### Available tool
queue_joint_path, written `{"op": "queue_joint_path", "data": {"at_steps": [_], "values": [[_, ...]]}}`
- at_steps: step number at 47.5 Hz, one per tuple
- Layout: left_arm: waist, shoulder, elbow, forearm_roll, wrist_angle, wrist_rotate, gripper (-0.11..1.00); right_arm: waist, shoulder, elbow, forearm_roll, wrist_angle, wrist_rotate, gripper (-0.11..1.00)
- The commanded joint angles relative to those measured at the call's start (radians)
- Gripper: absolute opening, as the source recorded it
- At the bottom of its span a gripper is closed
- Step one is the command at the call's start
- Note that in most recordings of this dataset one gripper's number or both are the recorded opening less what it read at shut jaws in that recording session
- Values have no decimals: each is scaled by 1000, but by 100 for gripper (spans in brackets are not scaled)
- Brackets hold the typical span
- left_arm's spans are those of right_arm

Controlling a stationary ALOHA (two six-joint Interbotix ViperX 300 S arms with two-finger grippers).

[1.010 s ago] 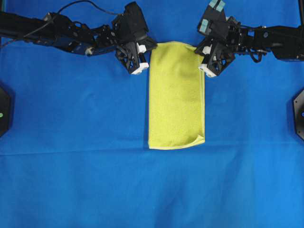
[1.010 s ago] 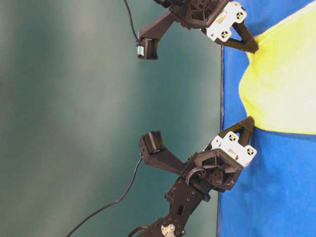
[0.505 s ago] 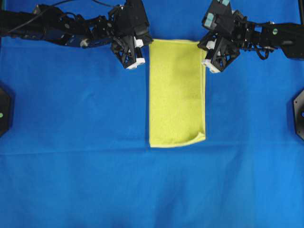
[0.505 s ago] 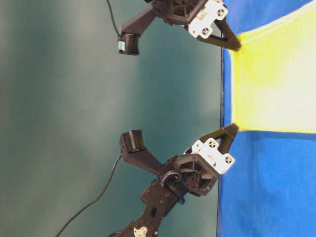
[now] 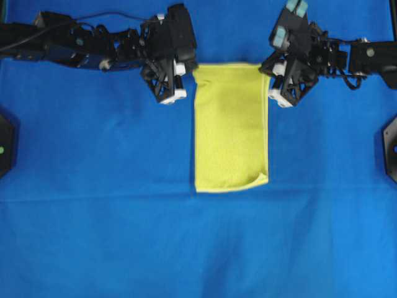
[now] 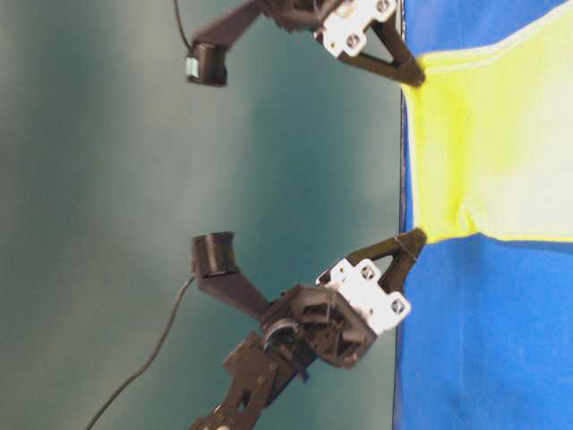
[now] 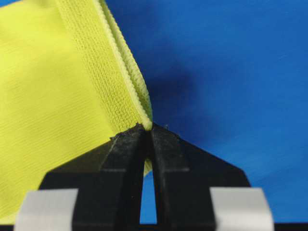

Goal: Fold the yellow towel.
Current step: 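Fold the top half down over the bottom half with both grippers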

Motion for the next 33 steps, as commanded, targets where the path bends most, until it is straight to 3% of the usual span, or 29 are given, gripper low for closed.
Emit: {"op": "queue_joint_path", "data": {"at_steps": [1,20,33], "values": [[-48,-63,8,2,26,-9,4,58,-61,12,18,26,14,4],[-301,-97,78,0,92,-72,4,354,-106,58,38,94,224,4],[-405,-67,80,0,89,-129,4,476,-48,32,38,104,307,4]]}}
